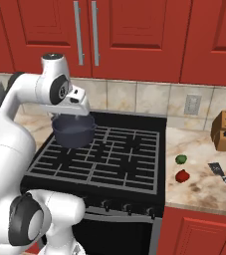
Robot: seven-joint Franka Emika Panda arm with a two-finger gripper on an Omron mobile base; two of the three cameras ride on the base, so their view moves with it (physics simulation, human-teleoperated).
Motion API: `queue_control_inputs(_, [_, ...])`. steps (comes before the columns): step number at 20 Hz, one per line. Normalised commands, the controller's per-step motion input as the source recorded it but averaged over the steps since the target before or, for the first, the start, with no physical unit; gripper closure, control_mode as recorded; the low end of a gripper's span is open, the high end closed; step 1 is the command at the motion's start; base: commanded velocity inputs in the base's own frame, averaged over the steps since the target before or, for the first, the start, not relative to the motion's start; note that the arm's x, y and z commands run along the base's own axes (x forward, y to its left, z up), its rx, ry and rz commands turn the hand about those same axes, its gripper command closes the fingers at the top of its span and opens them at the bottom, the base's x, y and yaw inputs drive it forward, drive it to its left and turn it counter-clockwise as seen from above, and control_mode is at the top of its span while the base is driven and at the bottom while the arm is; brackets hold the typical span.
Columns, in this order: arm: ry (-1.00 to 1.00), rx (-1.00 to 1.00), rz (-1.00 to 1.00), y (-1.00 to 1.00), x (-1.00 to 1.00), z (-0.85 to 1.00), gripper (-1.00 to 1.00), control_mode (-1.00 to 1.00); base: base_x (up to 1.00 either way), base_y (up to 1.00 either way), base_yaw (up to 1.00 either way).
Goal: Put the bell pepper and avocado in the pot. Retrieve the spatula and lightly stir the vegetables in the pot.
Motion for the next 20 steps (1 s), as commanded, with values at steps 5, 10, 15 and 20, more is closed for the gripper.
queue_control_inputs(5, [0.09, 0.00, -0.03, -0.57, -0.24, 0.00, -1.00, -1.00, 0.00, 0.00, 0.00])
queue_control_inputs(10, [0.00, 0.12, -0.14, -1.00, -0.68, 0.00, -1.00, -1.00, 0.00, 0.00, 0.00])
queue_control_inputs(15, [0.00, 0.21, -0.15, -1.00, -0.54, -0.03, -1.00, -1.00, 0.00, 0.00, 0.00])
queue_control_inputs(20, [0.00, 0.23, -0.07, -1.00, -0.48, -0.34, -1.00, -1.00, 0.00, 0.00, 0.00])
